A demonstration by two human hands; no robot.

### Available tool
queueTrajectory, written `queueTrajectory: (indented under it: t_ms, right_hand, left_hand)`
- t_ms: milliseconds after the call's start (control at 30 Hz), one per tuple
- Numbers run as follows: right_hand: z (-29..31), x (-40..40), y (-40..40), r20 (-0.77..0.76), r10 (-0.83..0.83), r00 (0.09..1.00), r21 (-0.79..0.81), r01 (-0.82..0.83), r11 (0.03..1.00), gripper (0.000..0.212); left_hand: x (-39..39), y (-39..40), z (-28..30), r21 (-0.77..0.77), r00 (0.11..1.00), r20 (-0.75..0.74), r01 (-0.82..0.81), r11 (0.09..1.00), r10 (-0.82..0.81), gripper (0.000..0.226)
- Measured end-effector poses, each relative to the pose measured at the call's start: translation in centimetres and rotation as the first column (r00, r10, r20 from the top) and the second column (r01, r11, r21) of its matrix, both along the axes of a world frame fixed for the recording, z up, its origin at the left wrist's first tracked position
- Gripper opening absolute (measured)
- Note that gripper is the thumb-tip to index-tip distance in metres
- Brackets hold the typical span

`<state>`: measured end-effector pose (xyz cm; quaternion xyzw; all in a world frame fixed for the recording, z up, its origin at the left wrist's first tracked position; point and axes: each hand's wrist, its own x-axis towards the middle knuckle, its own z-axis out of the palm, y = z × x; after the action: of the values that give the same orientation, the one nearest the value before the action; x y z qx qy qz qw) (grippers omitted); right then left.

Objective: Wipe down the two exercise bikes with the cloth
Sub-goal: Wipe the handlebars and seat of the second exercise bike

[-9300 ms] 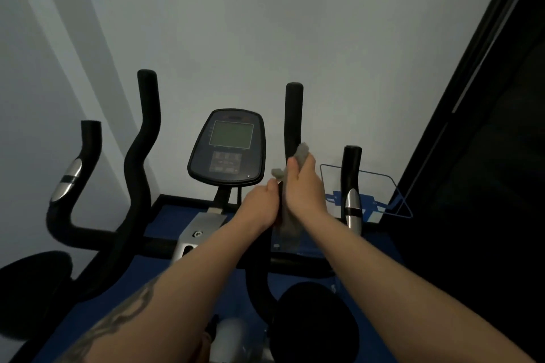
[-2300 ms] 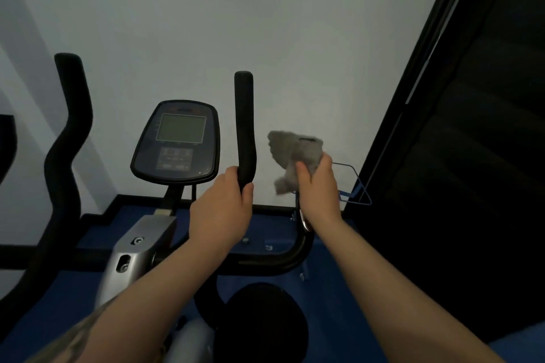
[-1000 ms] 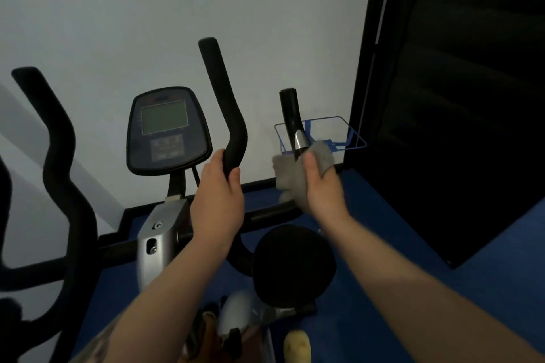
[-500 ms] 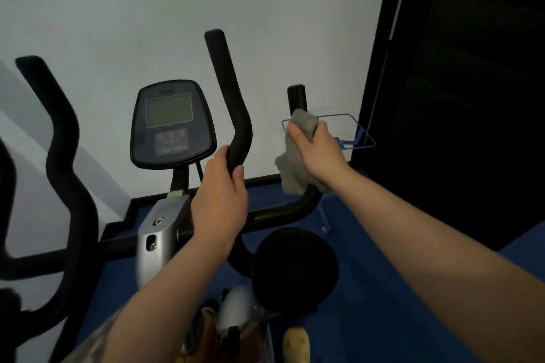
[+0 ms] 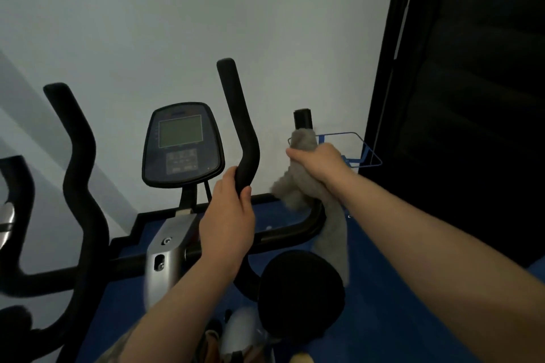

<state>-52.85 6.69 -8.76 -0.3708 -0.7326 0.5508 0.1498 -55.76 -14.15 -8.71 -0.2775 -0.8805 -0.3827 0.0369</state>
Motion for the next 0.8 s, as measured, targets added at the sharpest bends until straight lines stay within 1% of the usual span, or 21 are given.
queueTrajectory:
  t_ms: [33,100,133,167,233,267,300,367,433,467,567,633,667,700,733,800]
  right_hand:
    - [0.7,-0.7,0.4,-0.026,-0.006,1.000,0.006,0.006,1.000,0.045]
    - [2.5,-2.1,0.9,-0.110,-0.032,0.993,0.151,0.048,0.987,0.033]
    - [3.1,-2.6,1.0,-0.175,-0.043,0.984,0.213,0.080,0.974,0.033]
    - [3.4,-2.8,1.0,-0.243,-0.030,0.970,0.239,0.090,0.967,0.037]
    - [3.2,-2.4,0.5,-0.323,-0.001,0.946,0.236,0.082,0.968,0.049]
    - [2.8,-2.1,0.3,-0.320,0.006,0.947,0.242,0.076,0.967,0.052]
    - [2.1,-2.1,0.2,-0.285,0.011,0.958,0.271,0.070,0.960,0.053]
    - [1.5,-1.9,0.2,-0.180,0.018,0.983,0.379,0.053,0.924,0.054]
    - [3.0,-2.3,0.5,-0.168,0.012,0.986,0.426,0.062,0.903,0.059]
    - [4.0,-2.9,0.8,-0.186,-0.004,0.983,0.420,0.083,0.904,0.059]
    - [5.7,-4.0,0.9,-0.232,-0.067,0.970,0.383,0.154,0.911,0.048]
    - [4.8,-3.9,0.3,-0.302,-0.103,0.948,0.258,0.185,0.948,0.043]
    - [4.5,-3.6,0.1,-0.316,-0.105,0.943,0.178,0.168,0.970,0.040]
    - [4.6,-3.5,0.1,-0.300,-0.103,0.948,0.115,0.143,0.983,0.039]
    - [5.3,-3.6,0.5,-0.253,-0.101,0.962,0.066,0.121,0.990,0.038]
    - [7.6,-4.3,1.6,-0.121,-0.065,0.990,-0.096,0.054,0.994,0.034]
  left_hand:
    - [0.0,0.0,0.0,0.002,1.000,0.004,0.000,1.000,0.000,0.041]
    - [0.1,-0.1,-0.1,0.002,1.000,0.004,0.003,1.000,-0.003,0.042]
    - [0.1,-0.1,-0.1,0.001,1.000,0.003,0.006,1.000,-0.006,0.042]
    - [0.1,-0.1,-0.1,0.001,1.000,0.002,0.011,1.000,-0.011,0.041]
    - [0.0,-0.2,-0.2,0.007,1.000,-0.002,0.013,1.000,-0.013,0.041]
    - [0.0,-0.1,-0.2,0.008,1.000,-0.002,0.014,1.000,-0.014,0.040]
    - [0.0,-0.1,-0.2,0.008,1.000,0.002,0.015,1.000,-0.015,0.040]
    - [0.0,-0.1,-0.1,0.007,1.000,0.008,0.015,1.000,-0.015,0.040]
    - [0.0,-0.1,-0.1,0.005,1.000,-0.001,0.014,1.000,-0.014,0.040]
    - [0.0,-0.1,0.0,0.003,1.000,-0.004,0.016,1.000,-0.016,0.041]
    - [0.1,0.0,0.1,-0.005,1.000,0.009,0.010,1.000,-0.010,0.041]
    - [0.2,-0.1,0.1,0.002,1.000,0.013,0.010,1.000,-0.011,0.041]
    - [0.2,-0.2,0.1,0.006,1.000,0.007,0.014,1.000,-0.014,0.041]
    - [0.1,-0.2,0.1,0.010,1.000,0.002,0.016,1.000,-0.016,0.041]
    - [0.2,-0.1,0.1,0.009,1.000,-0.002,0.015,1.000,-0.015,0.041]
    - [0.0,0.0,0.0,-0.001,1.000,-0.010,0.013,1.000,-0.013,0.041]
